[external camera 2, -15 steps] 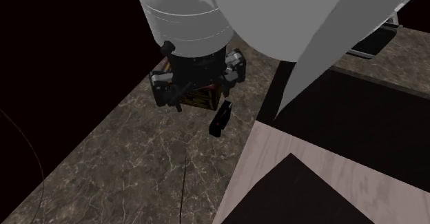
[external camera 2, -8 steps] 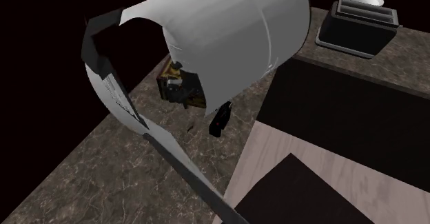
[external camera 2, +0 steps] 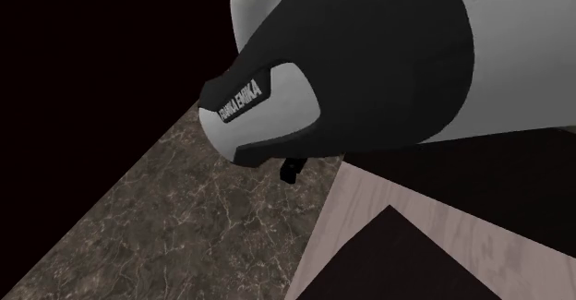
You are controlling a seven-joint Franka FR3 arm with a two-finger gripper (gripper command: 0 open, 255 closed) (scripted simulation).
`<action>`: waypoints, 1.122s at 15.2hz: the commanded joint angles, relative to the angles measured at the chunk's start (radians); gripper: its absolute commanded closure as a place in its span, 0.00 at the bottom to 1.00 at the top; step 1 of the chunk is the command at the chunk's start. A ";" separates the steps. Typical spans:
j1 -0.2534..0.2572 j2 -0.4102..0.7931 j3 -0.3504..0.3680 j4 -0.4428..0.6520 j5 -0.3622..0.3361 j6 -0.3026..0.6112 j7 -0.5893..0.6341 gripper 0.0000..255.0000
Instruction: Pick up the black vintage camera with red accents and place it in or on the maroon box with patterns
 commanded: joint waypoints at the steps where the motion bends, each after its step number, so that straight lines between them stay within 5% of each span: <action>1: -0.008 0.075 -0.013 0.019 0.000 0.048 0.035 0.00; 10: -0.047 0.393 -0.059 0.174 0.051 0.175 0.145 0.00; 17: -0.054 0.491 -0.059 0.208 0.058 0.236 0.150 0.00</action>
